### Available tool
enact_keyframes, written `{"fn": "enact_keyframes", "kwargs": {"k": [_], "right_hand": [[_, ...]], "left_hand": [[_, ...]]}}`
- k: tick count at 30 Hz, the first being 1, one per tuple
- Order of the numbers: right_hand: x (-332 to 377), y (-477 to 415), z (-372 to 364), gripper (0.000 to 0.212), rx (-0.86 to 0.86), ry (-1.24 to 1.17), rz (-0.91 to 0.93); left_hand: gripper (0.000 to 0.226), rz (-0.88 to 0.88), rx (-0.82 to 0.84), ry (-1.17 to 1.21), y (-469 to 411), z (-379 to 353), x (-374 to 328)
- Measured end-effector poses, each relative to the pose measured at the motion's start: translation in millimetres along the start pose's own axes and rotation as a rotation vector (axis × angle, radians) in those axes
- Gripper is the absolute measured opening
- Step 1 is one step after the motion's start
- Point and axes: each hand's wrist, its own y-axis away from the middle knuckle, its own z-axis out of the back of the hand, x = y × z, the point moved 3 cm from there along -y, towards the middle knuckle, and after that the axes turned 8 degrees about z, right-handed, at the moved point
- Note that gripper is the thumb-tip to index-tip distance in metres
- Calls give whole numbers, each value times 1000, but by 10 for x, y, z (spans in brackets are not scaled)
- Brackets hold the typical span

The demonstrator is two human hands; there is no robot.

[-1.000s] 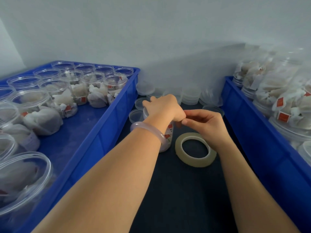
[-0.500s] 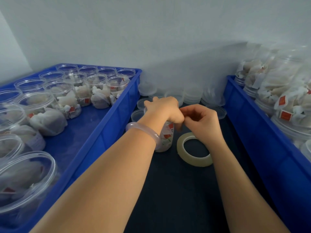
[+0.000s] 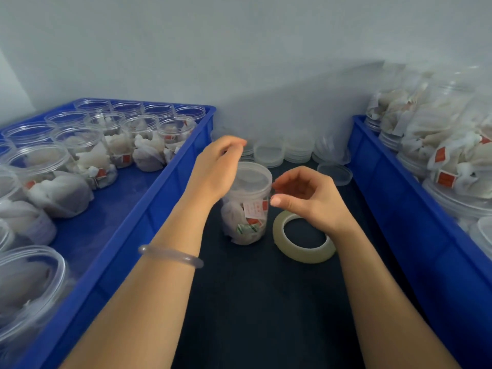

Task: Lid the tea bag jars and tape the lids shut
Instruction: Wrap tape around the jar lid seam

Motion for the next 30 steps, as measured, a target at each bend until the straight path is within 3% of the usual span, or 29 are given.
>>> {"fn": "enact_keyframes", "kwargs": {"k": [2,6,11,17,22,24,27,30], "right_hand": [[3,5,-27,48,0,87,4],[-12,-10,-36,21,-69,173,51],[-51,-16,11,20,-85,142,62],[-102,-22,137,24,-139,119,48],[-73,4,53,26,70,-23,-21],[-50,-13,2,33,68,12,-5],[-51,-33,-7,17,9,109,51],[-71,-35,11,25,-8,150,70]], "left_hand": [[18,11,-20,91,106,-31,164],[8,-33,-155,272,289,-159,353],[12,-74,-296,440,276,-240,404],[28,-101,-314,484,227,-279,446],[27,-94,-344,489,229,-303,458],[26,-92,-343,490,227,-294,454],[26,-98,-336,484,230,-292,459],[26,-95,-329,476,222,-291,467]]}}
